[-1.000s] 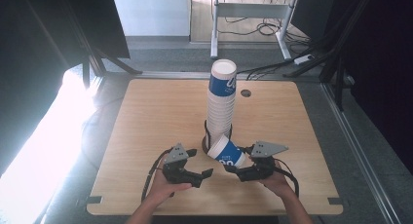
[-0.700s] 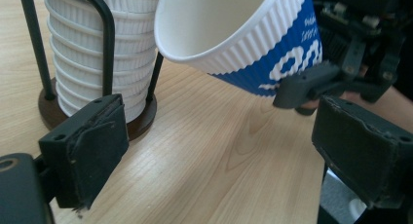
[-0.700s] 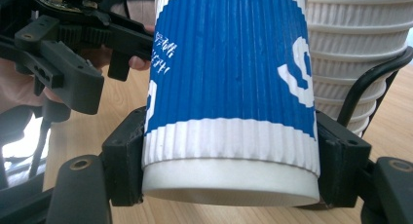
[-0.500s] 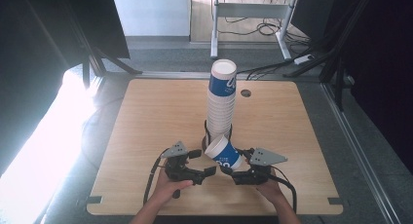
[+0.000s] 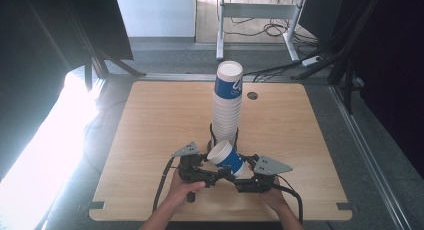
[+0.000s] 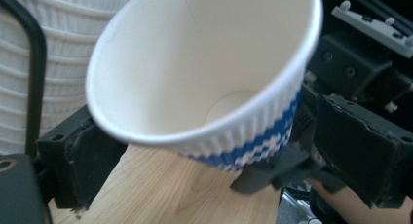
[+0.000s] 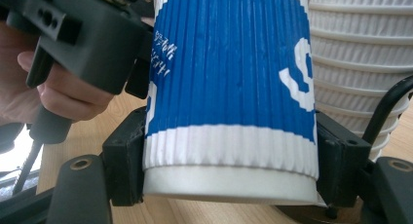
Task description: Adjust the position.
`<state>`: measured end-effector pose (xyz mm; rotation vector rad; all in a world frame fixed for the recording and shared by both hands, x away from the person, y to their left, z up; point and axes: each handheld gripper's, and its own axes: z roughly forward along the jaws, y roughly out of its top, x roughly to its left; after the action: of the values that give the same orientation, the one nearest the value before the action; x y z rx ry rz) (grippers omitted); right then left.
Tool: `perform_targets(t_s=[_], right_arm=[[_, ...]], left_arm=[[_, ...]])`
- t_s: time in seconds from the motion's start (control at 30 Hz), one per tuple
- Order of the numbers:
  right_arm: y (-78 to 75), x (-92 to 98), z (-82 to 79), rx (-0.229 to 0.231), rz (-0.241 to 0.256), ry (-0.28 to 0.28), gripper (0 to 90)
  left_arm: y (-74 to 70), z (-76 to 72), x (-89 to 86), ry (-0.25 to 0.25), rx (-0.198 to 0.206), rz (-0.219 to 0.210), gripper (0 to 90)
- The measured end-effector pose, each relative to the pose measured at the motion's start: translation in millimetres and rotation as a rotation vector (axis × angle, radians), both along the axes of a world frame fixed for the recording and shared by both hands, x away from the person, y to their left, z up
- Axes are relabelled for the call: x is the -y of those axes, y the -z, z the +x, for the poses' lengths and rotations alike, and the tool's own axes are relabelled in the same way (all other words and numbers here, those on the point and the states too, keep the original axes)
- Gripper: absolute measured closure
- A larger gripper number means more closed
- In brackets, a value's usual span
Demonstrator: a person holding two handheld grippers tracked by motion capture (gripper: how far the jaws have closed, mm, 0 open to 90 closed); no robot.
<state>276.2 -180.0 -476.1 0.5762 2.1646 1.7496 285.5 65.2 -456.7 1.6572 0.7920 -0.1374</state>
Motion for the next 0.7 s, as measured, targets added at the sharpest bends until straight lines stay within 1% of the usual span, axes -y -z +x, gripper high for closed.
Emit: perform_targets(t_s=[0.13, 0.2, 0.27, 0.3, 0.33, 0.47, 0.53, 0.63, 0.7], right_arm=[[1.1, -3.0, -1.3, 0.009, -0.007, -0.011, 27.7], [1.4, -5.0, -2.3, 0.015, -0.019, -0.014, 27.8], [1.7, -6.1, -2.9, 0.018, -0.025, -0.011, 27.9], [1.9, -6.2, -2.8, 0.017, -0.025, -0.01, 27.8], [2.1, -6.2, -2.5, 0.014, -0.023, -0.01, 27.9], [3.2, -6.4, -1.6, 0.007, -0.029, -0.008, 27.8], [4.2, -6.9, -1.3, 0.003, -0.037, -0.006, 27.8], [5.6, -7.8, -0.7, -0.003, -0.039, -0.004, 27.8], [6.1, -8.0, -0.4, -0.006, -0.042, -0.004, 27.7]], left_arm=[[0.4, 3.7, 3.7, 0.008, -0.013, -0.019, 6.5], [1.2, 4.9, 4.6, -0.009, -0.016, -0.029, 9.1], [1.6, 6.0, 3.9, -0.026, -0.018, -0.045, 13.9], [1.9, 6.7, 3.9, -0.028, -0.023, -0.056, 14.7], [2.1, 7.2, 3.8, -0.025, -0.026, -0.055, 15.0], [3.1, 7.3, 4.3, -0.028, -0.013, -0.046, 16.0], [3.5, 7.5, 3.5, -0.035, -0.019, -0.063, 17.6], [4.6, 7.1, 3.6, -0.04, -0.008, -0.056, 18.4], [6.0, 6.8, 3.8, -0.044, -0.003, -0.062, 19.0]])
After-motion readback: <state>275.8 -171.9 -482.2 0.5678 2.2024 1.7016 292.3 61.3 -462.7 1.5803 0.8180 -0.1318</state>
